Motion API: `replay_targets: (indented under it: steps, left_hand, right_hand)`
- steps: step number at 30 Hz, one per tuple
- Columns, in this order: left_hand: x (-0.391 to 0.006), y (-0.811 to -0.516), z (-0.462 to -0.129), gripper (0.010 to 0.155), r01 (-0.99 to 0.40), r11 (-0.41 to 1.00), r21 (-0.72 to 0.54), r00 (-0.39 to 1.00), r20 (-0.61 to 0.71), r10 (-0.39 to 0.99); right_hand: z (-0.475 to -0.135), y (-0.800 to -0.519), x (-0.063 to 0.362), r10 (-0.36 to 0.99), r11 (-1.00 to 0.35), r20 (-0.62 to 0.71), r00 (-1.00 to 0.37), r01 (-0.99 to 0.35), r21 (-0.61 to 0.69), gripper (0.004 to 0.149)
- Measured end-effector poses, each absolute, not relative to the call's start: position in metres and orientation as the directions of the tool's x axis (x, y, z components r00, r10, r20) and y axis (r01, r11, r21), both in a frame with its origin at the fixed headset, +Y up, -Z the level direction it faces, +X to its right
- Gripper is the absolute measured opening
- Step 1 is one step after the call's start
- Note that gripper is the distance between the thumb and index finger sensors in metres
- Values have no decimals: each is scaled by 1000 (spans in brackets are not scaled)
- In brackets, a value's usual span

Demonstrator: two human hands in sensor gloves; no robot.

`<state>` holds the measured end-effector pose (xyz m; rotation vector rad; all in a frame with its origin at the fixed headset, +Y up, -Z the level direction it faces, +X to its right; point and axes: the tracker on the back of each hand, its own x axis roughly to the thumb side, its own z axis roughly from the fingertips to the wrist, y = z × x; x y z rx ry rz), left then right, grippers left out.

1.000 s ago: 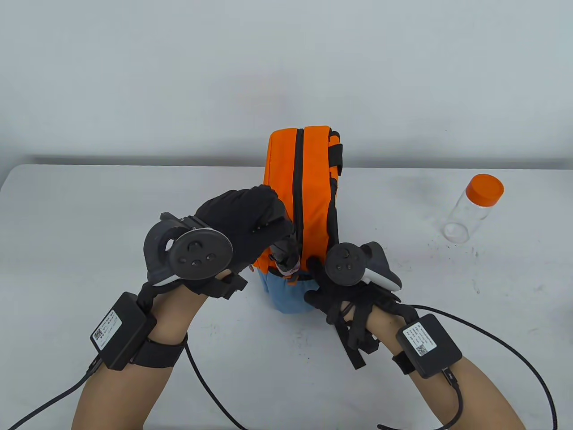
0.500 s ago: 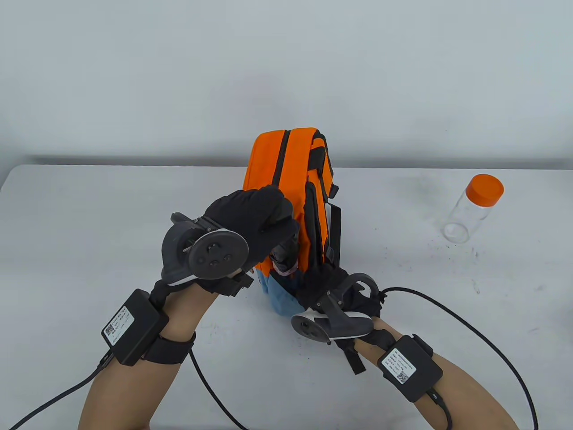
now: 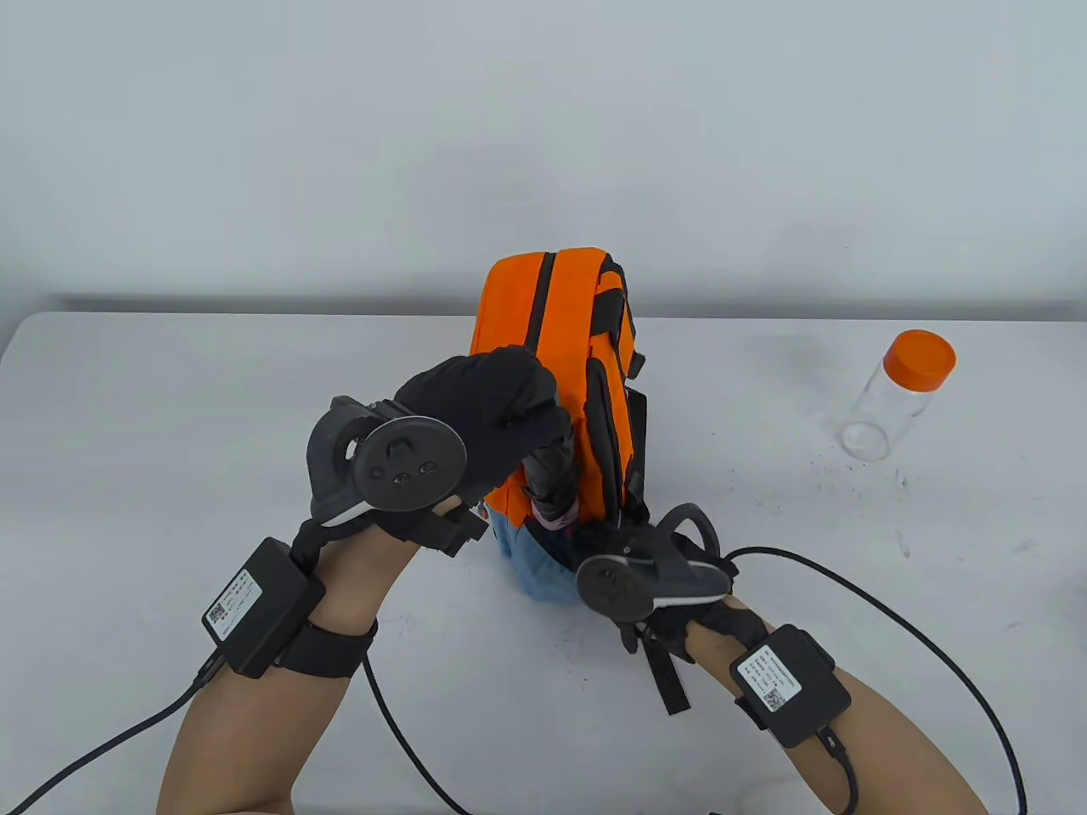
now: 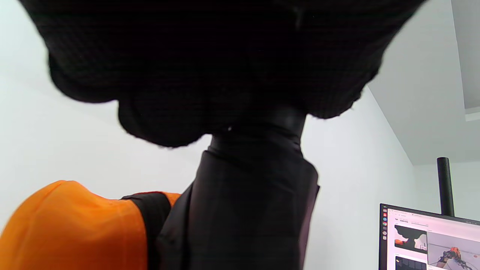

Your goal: Pack school bag

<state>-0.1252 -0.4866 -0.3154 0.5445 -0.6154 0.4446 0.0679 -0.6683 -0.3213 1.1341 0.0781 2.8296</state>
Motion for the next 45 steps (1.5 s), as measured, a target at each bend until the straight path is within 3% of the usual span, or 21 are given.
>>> replay_targets:
  steps: [1,4,6,9,10,11,14,17,19,22,25,26,27,31,33,36,39,41,42,43,45]
  left_hand:
    - [-124,-486,-315,76,-537,770,344,732,644,223]
    - [-122,-485,-317,76,-535,783,319,727,646,233]
    - [-120,-485,-320,76,-518,807,282,729,640,244]
    - [-115,-489,-322,76,-484,834,265,737,637,225]
    - [-114,-490,-323,76,-486,834,262,735,639,228]
    - [-112,-489,-323,76,-481,840,249,735,637,232]
    - [-107,-488,-324,76,-444,868,223,743,633,218]
    - [-99,-485,-320,76,-408,880,244,751,638,171]
    - [-93,-483,-319,75,-383,893,237,749,646,150]
    - [-82,-483,-319,76,-331,918,217,749,653,116]
    - [-71,-478,-320,76,-245,948,202,773,631,66]
    - [-69,-476,-322,75,-224,954,201,779,626,51]
    - [-65,-476,-324,76,-211,958,195,784,619,47]
    - [-52,-484,-340,76,-162,972,169,837,545,45]
    - [-50,-491,-355,77,-134,986,97,865,497,69]
    - [-50,-502,-374,76,-240,968,-67,837,492,241]
    - [-46,-508,-378,75,-114,988,-100,862,484,149]
    - [-39,-527,-380,72,-3,968,-250,872,473,125]
    - [-39,-532,-379,72,39,972,-233,871,485,81]
    - [-42,-533,-378,74,24,983,-182,870,488,69]
    - [-45,-534,-376,77,-2,975,-221,853,508,117]
  right_hand:
    - [-324,-668,68,105,-993,678,-728,-45,105,44]
    - [-335,-672,67,203,-963,635,-746,-35,267,64]
    - [-340,-675,68,210,-959,618,-757,-37,282,65]
    - [-338,-676,68,216,-955,610,-762,-33,296,57]
    - [-337,-678,67,203,-957,612,-764,-23,289,48]
    - [-336,-681,66,150,-959,611,-777,35,281,44]
    - [-333,-686,66,93,-947,581,-808,108,302,40]
    - [-331,-687,67,106,-950,581,-807,90,298,42]
    - [-329,-684,67,78,-985,639,-766,38,167,52]
    - [-331,-679,72,170,-977,622,-765,-47,210,69]
    - [-326,-681,73,178,-981,623,-762,-84,177,57]
    - [-323,-682,72,155,-987,634,-758,-86,138,42]
    - [-319,-682,72,128,-992,648,-751,-84,99,50]
    - [-312,-682,75,146,-988,656,-740,-147,54,28]
    - [-311,-682,77,161,-986,649,-744,-144,79,26]
    - [-308,-681,82,170,-984,648,-742,-161,74,26]
    - [-305,-676,87,157,-977,646,-747,-212,-7,22]
    - [-305,-676,87,186,-972,648,-739,-236,11,29]
    - [-305,-678,85,190,-972,649,-737,-235,17,32]
    - [-305,-679,84,179,-973,648,-740,-232,5,32]
    - [-306,-679,80,169,-973,660,-732,-230,-6,30]
